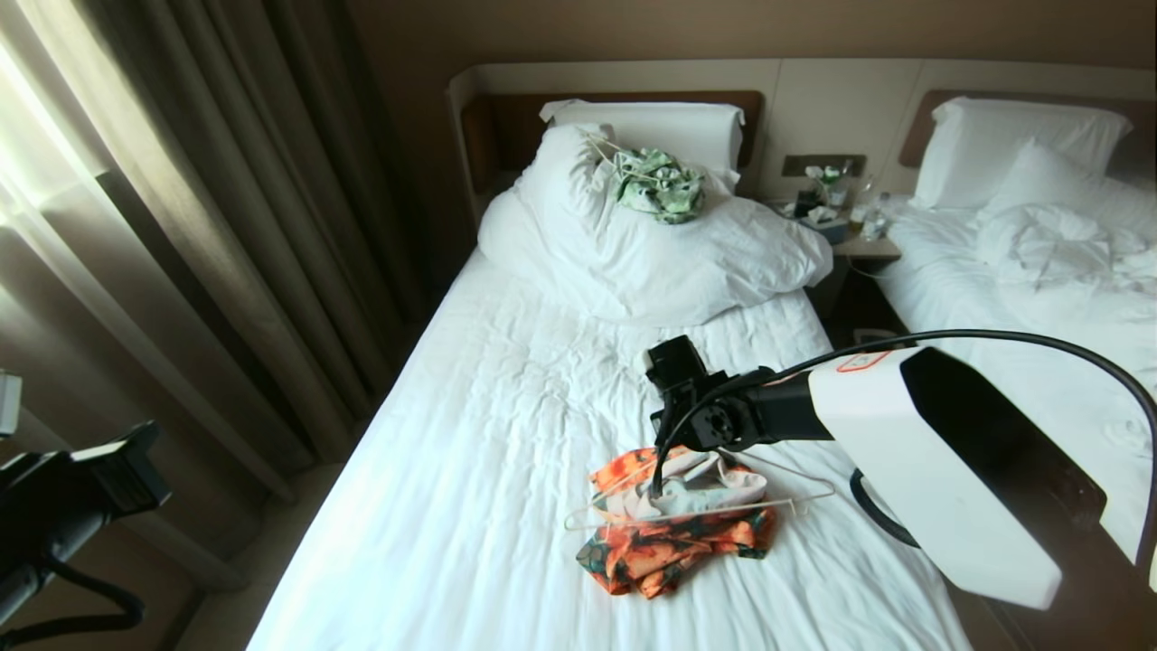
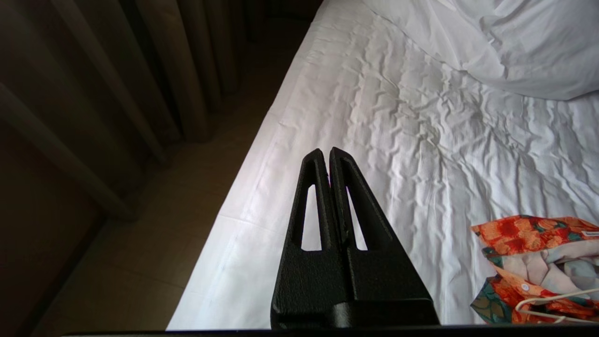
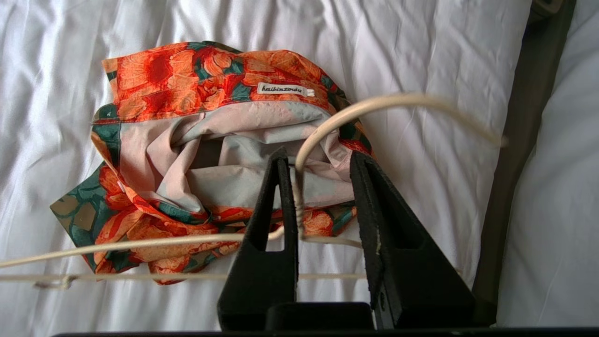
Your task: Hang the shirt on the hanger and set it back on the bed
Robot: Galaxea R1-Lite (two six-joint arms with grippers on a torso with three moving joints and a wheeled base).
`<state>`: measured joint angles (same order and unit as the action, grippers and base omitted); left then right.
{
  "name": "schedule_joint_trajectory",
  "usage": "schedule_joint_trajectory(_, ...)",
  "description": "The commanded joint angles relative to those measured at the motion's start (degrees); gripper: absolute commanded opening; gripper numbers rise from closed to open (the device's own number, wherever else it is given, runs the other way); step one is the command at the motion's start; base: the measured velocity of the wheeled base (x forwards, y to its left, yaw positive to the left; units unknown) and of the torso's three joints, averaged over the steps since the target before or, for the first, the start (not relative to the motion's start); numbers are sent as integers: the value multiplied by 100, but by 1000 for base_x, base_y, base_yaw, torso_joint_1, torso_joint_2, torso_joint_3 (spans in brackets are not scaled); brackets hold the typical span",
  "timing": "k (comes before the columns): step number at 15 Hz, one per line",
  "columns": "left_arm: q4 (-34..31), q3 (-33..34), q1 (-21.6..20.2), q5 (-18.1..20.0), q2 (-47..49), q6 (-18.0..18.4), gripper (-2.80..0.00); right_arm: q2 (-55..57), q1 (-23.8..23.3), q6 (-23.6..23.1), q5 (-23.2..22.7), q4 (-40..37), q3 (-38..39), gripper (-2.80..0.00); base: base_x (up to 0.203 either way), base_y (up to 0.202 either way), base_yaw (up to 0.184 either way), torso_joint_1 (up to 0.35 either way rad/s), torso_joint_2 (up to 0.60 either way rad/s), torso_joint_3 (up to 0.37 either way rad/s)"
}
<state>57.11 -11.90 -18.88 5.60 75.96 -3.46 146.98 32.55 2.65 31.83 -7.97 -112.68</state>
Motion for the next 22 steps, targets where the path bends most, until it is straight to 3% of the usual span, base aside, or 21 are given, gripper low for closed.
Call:
schedule_joint_trajectory(1,14,4,5,14,-71,2,-280,273,-12,-5,43,184,0,0,0,0,0,0,0,0)
schedule_joint_trajectory(4,26,-35,-100,14,-73,0,-280,33,-12,40,76,142,209,0,0,0,0,0,0,0)
schedule_joint_trajectory(7,35,-13,-155,39,-197,7,-280,-937,-18,165,92,132,1148,0,0,0,0,0,0,0)
schedule_joint_trajectory(8,29,109,-126,106,-227,18,-280,-1344,-46,206,121,137,1534,-280,0,0,0,0,0,0)
schedule_joint_trajectory(10,41,270,-127,502,-250,17,-280,-2159,-173,273,154,253,2350,-280,0,0,0,0,0,0)
schedule_joint_trajectory(13,55,292,-123,714,-673,-19,-280,-3658,-437,327,168,565,3416,-280,0,0,0,0,0,0)
schedule_joint_trajectory(15,54,517,-45,922,-1155,-232,-280,-4827,-769,361,127,647,3796,-280,0,0,0,0,0,0)
schedule_joint_trajectory(18,-23,708,118,928,-2304,-696,-280,-6589,-1459,479,-66,660,4331,-280,0,0,0,0,0,0)
schedule_joint_trajectory(20,-519,714,158,934,-3367,-884,-280,-7785,-1530,516,-141,542,4799,-280,0,0,0,0,0,0)
schedule_joint_trajectory(22,-1647,541,296,1074,-4592,-1151,-280,-8904,-1458,550,-170,292,5384,-280,0,0,0,0,0,0)
